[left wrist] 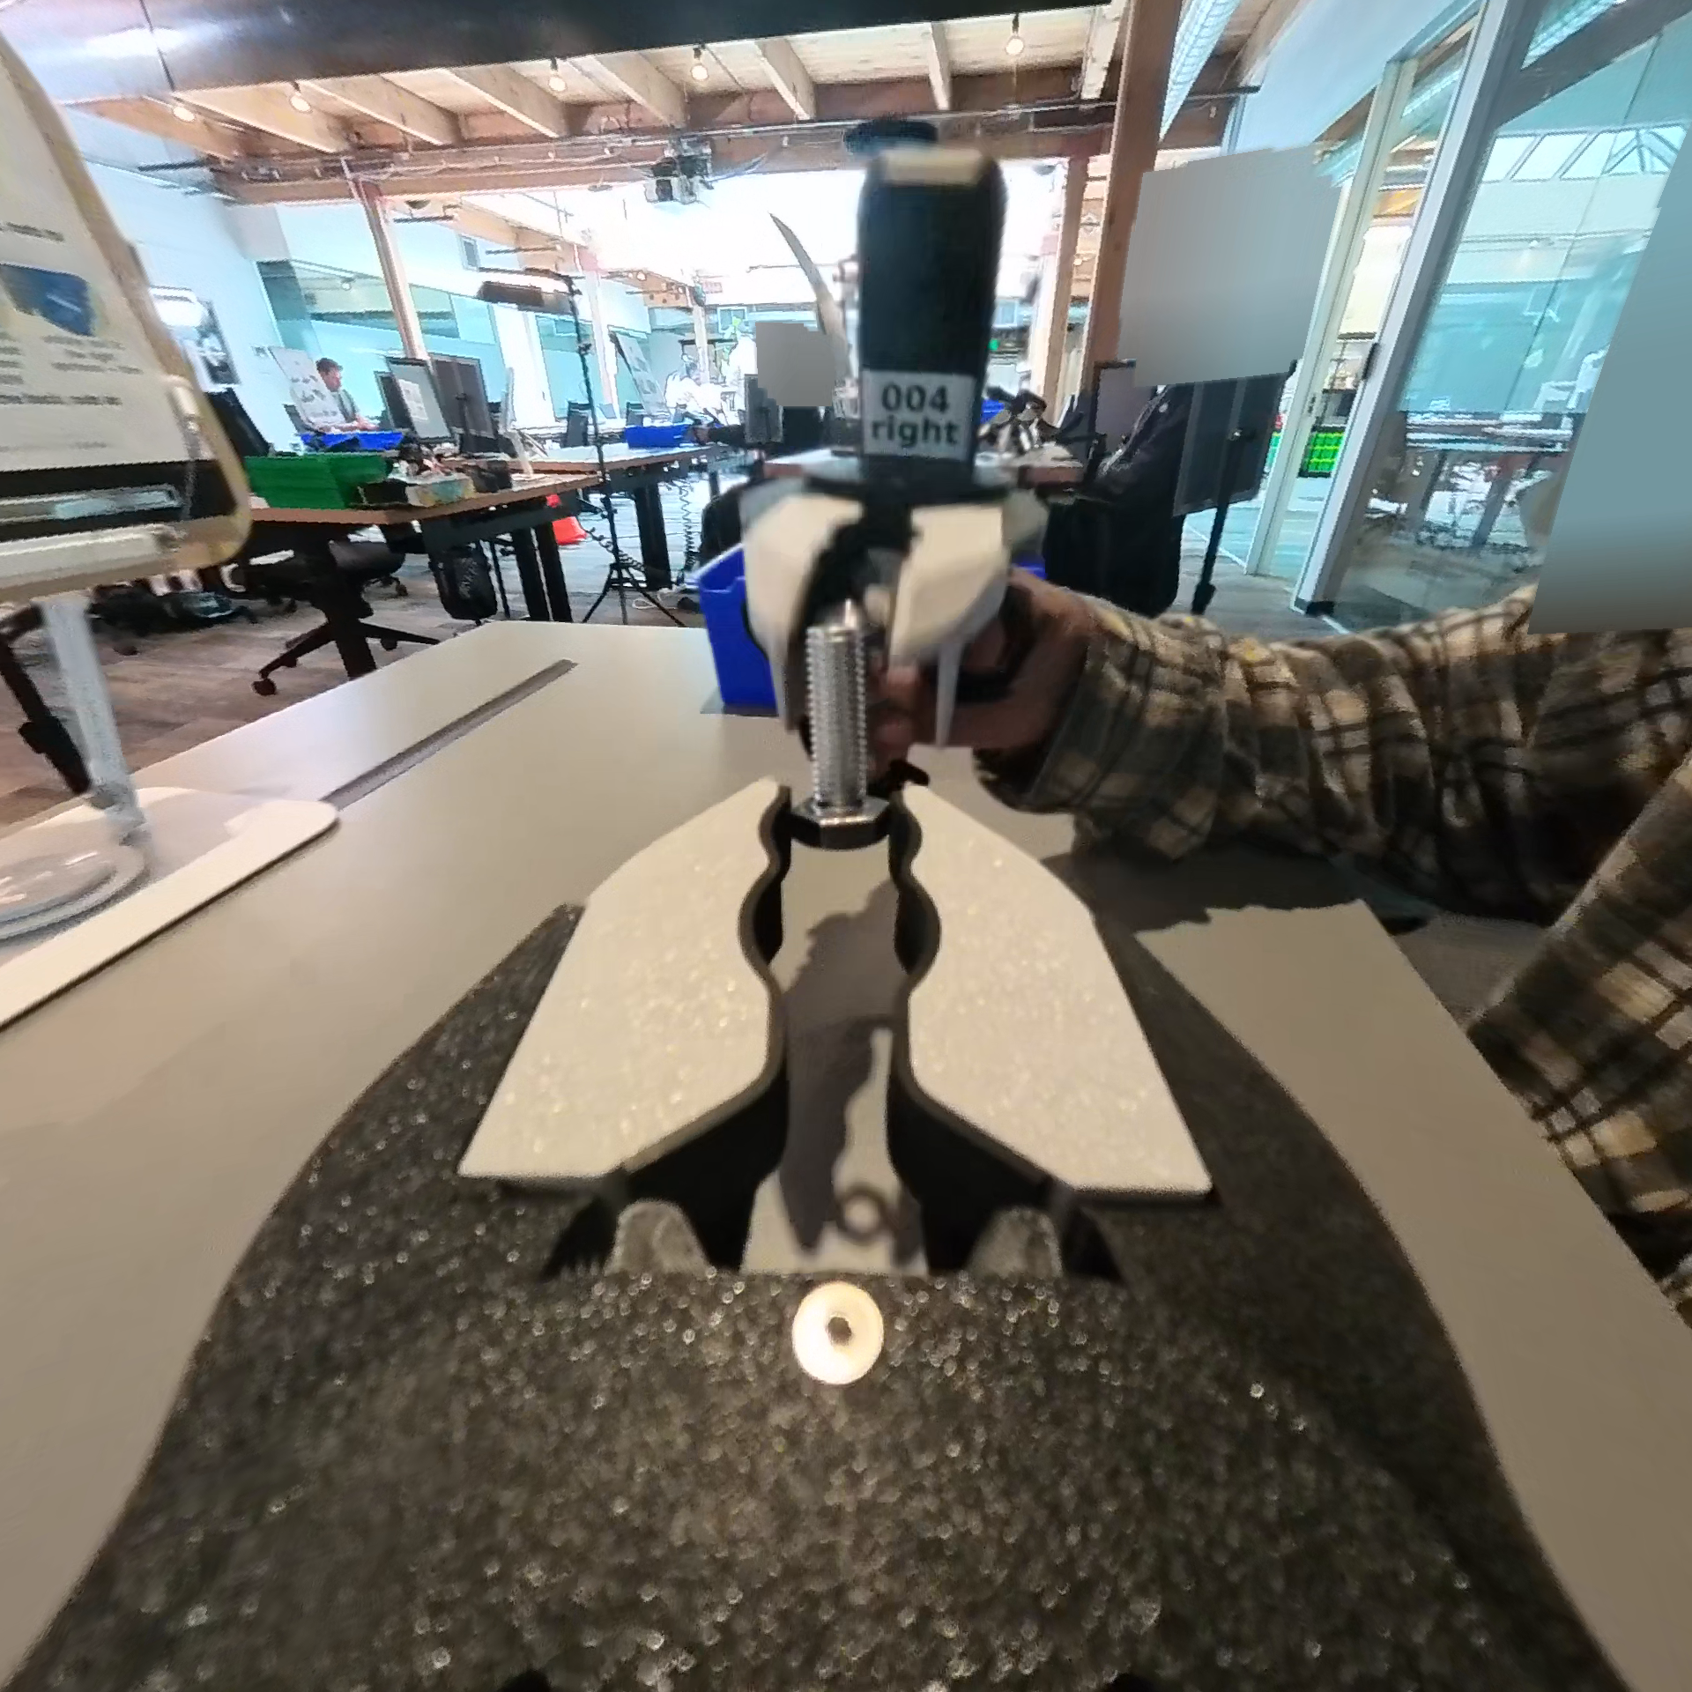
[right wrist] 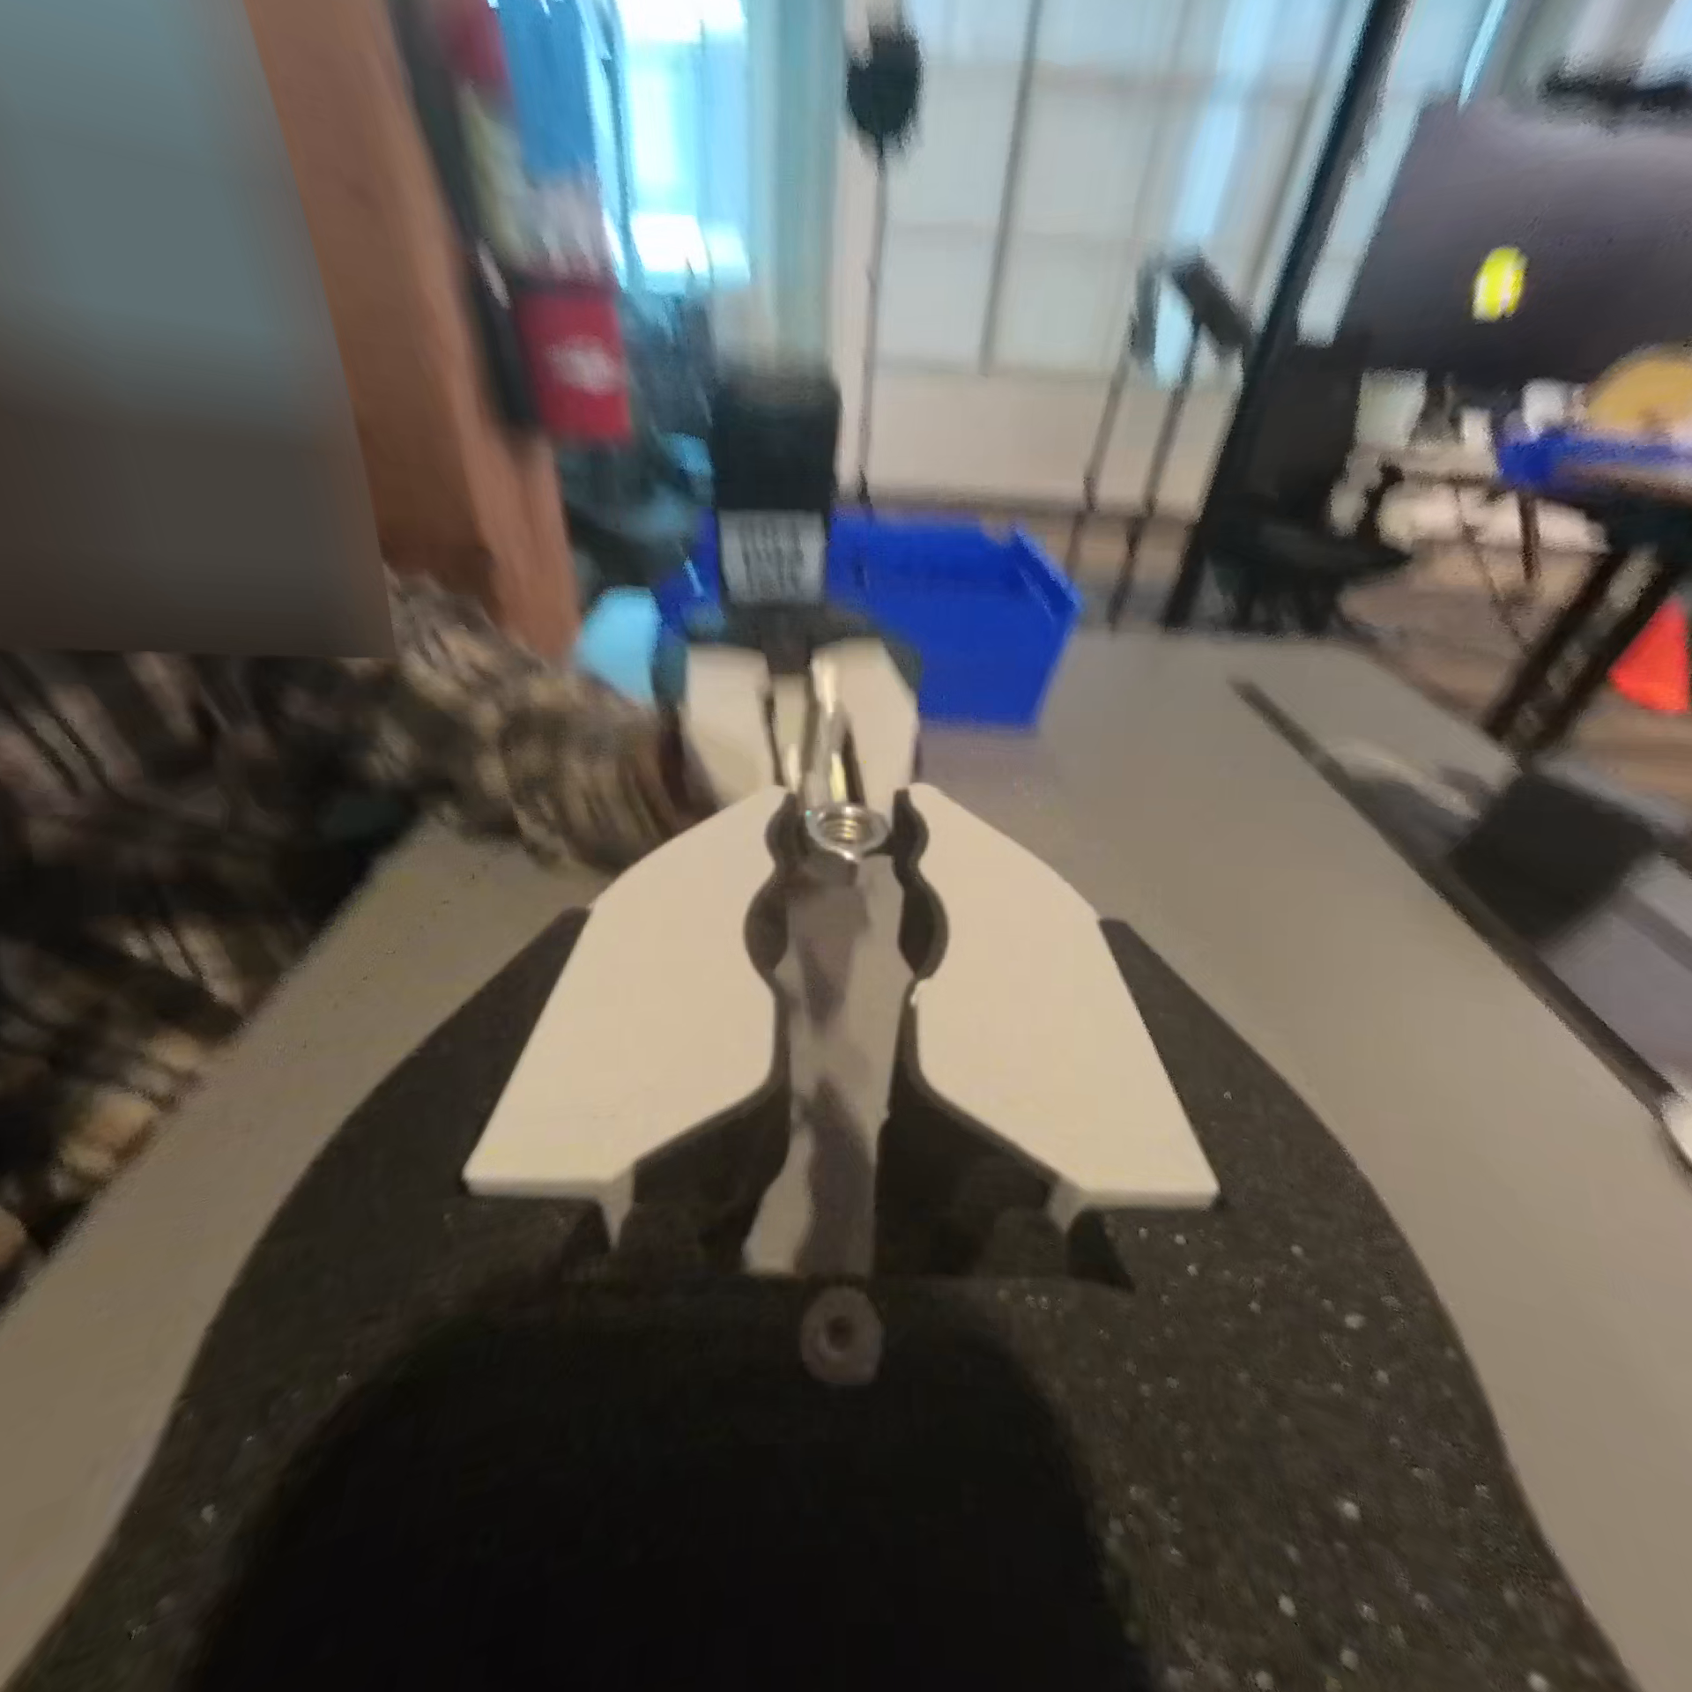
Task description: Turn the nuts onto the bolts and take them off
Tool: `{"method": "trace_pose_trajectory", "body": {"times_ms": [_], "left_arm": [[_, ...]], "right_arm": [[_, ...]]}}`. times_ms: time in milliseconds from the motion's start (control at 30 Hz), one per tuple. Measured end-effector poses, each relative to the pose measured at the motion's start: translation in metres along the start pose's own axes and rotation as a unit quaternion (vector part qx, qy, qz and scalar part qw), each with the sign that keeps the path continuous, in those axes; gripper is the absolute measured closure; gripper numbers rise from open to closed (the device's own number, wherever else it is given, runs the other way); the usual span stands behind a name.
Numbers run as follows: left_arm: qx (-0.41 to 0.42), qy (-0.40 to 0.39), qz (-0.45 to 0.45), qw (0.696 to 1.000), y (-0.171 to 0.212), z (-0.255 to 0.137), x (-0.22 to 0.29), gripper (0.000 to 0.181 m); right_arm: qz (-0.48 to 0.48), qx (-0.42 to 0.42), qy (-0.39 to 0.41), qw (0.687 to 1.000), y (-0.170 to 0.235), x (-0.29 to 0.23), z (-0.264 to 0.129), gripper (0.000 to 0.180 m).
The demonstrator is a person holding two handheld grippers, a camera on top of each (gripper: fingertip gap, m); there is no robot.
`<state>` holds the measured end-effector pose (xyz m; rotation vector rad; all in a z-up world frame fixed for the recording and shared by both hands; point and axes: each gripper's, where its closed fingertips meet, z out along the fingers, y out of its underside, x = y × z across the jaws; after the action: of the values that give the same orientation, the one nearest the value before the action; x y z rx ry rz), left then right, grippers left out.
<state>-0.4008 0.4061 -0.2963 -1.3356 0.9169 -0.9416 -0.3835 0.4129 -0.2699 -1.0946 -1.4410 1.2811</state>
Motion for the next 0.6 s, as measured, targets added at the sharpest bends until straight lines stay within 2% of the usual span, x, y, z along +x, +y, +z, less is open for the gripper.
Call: {"method": "trace_pose_trajectory", "body": {"times_ms": [100,200,267,367,600], "left_arm": [[0.006,-0.014,-0.001,1.000,-0.003,-0.006,-0.009,0.161],[0.009,-0.020,-0.001,1.000,-0.003,-0.008,-0.013,0.162],[0.010,-0.022,-0.002,1.000,-0.003,-0.008,-0.014,0.161],[0.008,-0.024,0.000,1.000,-0.001,-0.007,-0.014,0.161],[0.004,-0.020,-0.005,1.000,0.005,-0.005,-0.014,0.161]], "right_arm": [[-0.009,-0.181,0.031,0.983,0.074,0.012,-0.020,0.161],[-0.011,-0.296,0.010,0.955,0.125,0.005,-0.026,0.161],[-0.027,-0.348,-0.003,0.937,0.146,0.002,-0.027,0.161],[-0.027,-0.394,-0.021,0.918,0.166,-0.002,-0.030,0.161],[-0.003,-0.365,-0.029,0.931,0.169,-0.003,-0.031,0.160]]}}
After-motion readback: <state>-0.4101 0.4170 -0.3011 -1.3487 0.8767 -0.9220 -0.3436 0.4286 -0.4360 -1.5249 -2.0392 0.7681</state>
